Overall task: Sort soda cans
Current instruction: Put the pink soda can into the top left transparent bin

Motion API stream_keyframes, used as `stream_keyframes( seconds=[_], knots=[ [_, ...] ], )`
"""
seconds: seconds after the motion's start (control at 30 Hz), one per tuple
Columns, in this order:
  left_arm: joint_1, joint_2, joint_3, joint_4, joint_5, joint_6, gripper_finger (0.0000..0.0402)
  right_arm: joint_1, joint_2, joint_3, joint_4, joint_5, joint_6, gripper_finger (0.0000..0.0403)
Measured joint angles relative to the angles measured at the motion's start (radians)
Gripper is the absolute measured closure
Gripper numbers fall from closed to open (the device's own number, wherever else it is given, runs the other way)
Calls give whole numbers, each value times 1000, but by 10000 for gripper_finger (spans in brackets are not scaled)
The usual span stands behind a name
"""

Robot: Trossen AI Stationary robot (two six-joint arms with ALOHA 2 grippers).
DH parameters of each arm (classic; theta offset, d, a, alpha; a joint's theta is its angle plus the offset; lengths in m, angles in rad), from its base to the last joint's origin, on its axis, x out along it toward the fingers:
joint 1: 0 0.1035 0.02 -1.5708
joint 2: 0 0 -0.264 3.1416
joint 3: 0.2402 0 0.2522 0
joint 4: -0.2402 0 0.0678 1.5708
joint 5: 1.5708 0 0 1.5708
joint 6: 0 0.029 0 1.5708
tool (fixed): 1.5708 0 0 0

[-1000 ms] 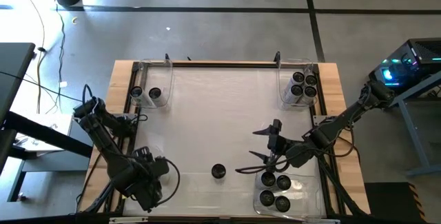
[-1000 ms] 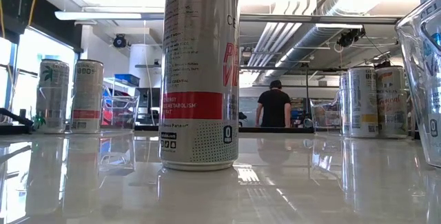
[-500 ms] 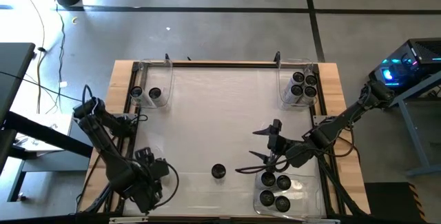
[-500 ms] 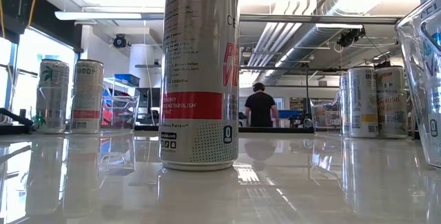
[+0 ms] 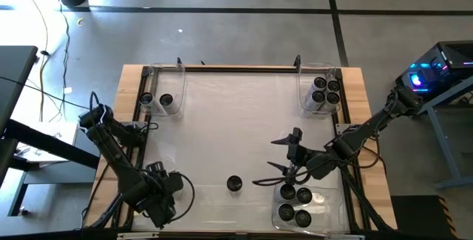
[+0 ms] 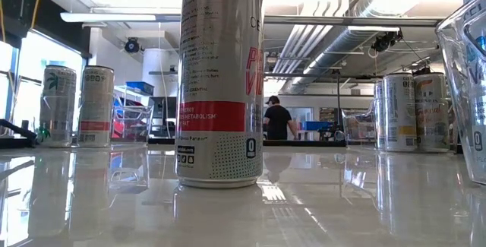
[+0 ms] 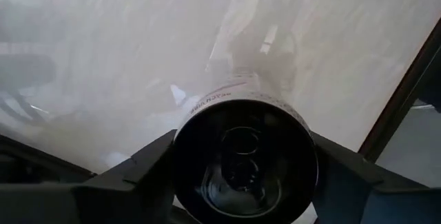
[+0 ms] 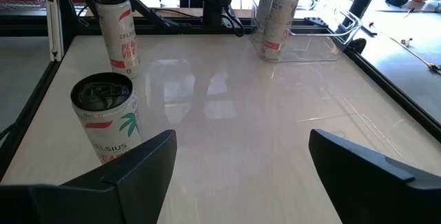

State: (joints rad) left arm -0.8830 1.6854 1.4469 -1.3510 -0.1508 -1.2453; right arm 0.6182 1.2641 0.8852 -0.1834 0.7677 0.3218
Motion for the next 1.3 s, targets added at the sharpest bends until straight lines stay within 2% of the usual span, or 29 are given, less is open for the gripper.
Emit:
stream_keyframes(
  seconds=[0.07, 0.2, 0.27, 0.37, 0.5, 0.63, 0.8, 0.9, 1.03, 1.1, 1.17, 1.3],
  knots=[
    [26, 2, 27, -4, -63, 59, 156, 0, 0, 0, 0, 0, 0, 75],
    [126, 2, 127, -75, -349, 200, 156, 0, 0, 0, 0, 0, 2, 75],
    [205, 2, 191, -168, -447, 290, 156, 0, 0, 0, 1, 0, 11, 75],
    [355, -4, 290, -226, -576, 458, 156, -1, 0, 0, 6, 0, 12, 75],
    [634, -22, 399, -201, -636, 758, 156, -2, 0, 0, 9, 1, 21, 75],
    [959, -24, 497, -223, -574, 985, 156, -3, 0, 0, 8, 9, 40, 75],
    [1376, -24, 513, -225, -269, 1119, 156, -3, 0, 0, 8, 43, 44, 75],
    [1563, -24, 476, -222, -152, 1173, 156, -3, 0, 0, 8, 58, 44, 75],
    [1721, -24, 411, -221, -105, 1211, 156, -3, 0, 0, 8, 66, 46, 75],
    [1777, -24, 376, -218, -49, 1222, 156, -3, 0, 0, 8, 68, 53, 75],
    [1814, -24, 334, -221, -12, 1223, 156, -3, 0, 0, 8, 68, 64, 75],
    [1842, -54, 233, -216, -23, 1231, 156, -3, 0, 0, 8, 68, 87, 75]
  ],
)
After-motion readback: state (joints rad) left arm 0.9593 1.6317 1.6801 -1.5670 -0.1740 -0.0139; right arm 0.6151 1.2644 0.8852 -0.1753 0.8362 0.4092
